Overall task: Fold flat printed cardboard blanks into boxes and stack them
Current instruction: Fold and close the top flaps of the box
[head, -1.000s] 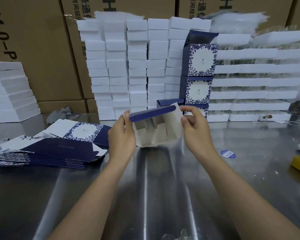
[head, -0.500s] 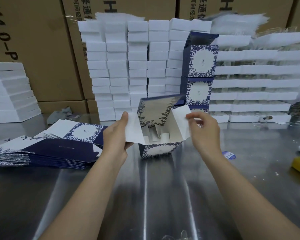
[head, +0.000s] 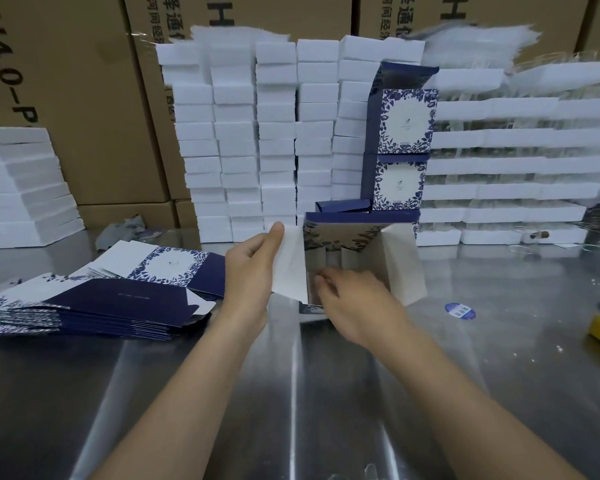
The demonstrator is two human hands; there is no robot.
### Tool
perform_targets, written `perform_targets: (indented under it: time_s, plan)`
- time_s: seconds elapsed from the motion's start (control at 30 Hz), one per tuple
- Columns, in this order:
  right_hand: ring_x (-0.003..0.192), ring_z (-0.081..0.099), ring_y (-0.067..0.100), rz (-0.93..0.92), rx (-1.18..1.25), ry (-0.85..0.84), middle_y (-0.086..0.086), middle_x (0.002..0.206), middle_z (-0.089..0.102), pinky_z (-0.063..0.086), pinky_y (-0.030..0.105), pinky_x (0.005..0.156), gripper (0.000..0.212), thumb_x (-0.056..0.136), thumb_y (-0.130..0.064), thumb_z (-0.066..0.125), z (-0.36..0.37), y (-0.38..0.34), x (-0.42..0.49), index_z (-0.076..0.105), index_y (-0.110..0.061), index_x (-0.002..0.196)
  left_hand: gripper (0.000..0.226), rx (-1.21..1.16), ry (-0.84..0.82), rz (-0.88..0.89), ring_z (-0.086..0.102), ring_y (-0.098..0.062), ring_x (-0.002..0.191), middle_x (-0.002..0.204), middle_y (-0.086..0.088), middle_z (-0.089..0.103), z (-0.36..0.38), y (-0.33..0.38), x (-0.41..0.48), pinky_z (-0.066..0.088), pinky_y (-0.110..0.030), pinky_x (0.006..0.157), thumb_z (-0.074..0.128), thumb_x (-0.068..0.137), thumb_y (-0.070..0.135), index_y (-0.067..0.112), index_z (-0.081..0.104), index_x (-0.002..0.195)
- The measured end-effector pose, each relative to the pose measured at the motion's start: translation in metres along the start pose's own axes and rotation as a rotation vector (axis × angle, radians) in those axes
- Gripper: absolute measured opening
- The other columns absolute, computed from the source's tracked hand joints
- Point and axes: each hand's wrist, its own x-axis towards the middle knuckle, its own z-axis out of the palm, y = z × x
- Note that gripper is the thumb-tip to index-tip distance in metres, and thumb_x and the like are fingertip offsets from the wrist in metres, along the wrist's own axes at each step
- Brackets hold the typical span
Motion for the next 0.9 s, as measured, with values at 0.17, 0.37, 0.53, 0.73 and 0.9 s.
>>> perform_targets:
  time_s: [0.17, 0.37, 0.53, 0.73, 0.9]
  plan:
    - [0.117, 0.060, 0.037, 0.059, 0.034, -0.163, 0.007, 0.123, 0.070, 0.051, 0.044, 0.096, 0.038, 0.106, -0.045, 0.027, -0.006, 0.009, 0.012, 0.064, -0.038, 0.112, 0.054, 0.035, -0.098, 0.038, 0.053, -0.027, 0.087, 0.092, -0.015, 0.059, 0.012, 0.004, -0.011, 0.038, -0.042, 0.080, 0.067, 0.103, 0.038, -0.016, 0.062, 0.104]
    - [0.111, 0.066, 0.025, 0.097, 0.147, -0.230, -0.009, 0.118, 0.074, 0.056, 0.042, 0.098, 0.035, 0.094, -0.044, 0.046, -0.010, 0.024, 0.018, 0.066, -0.048, 0.123, 0.044, 0.054, -0.165, 0.061, 0.052, -0.025, 0.082, 0.086, -0.015, 0.058, 0.018, 0.005, -0.019, 0.039, -0.035, 0.068, 0.062, 0.106, 0.035, -0.009, 0.066, 0.097]
    - [0.105, 0.061, 0.017, -0.023, 0.117, -0.146, -0.017, 0.098, 0.067, 0.046, 0.031, 0.091, 0.012, 0.099, -0.042, 0.059, 0.007, 0.030, 0.013, 0.065, -0.033, 0.093, 0.043, 0.021, -0.171, 0.061, 0.058, -0.029, 0.090, 0.097, -0.022, 0.067, 0.020, 0.006, -0.021, 0.041, -0.046, 0.083, 0.063, 0.105, 0.037, -0.005, 0.072, 0.100]
    - [0.099, 0.068, 0.028, 0.025, 0.212, 0.106, -0.005, 0.104, 0.073, 0.057, 0.039, 0.085, 0.021, 0.094, -0.029, 0.049, -0.009, 0.015, 0.014, 0.069, -0.033, 0.101, 0.047, 0.038, -0.024, 0.152, 0.040, -0.017, 0.076, 0.076, -0.007, 0.045, 0.017, -0.001, -0.014, 0.032, -0.031, 0.072, 0.065, 0.105, 0.032, -0.005, 0.055, 0.078]
    - [0.080, 0.071, 0.006, -0.094, 0.569, 0.475, -0.014, 0.083, 0.074, 0.058, 0.035, 0.076, 0.011, 0.090, -0.028, 0.056, -0.028, -0.004, 0.005, 0.062, -0.035, 0.096, 0.048, 0.136, 0.068, 0.204, 0.020, -0.012, 0.067, 0.068, 0.005, 0.023, 0.016, -0.008, -0.012, 0.018, -0.027, 0.056, 0.062, 0.106, 0.021, 0.018, 0.036, 0.066]
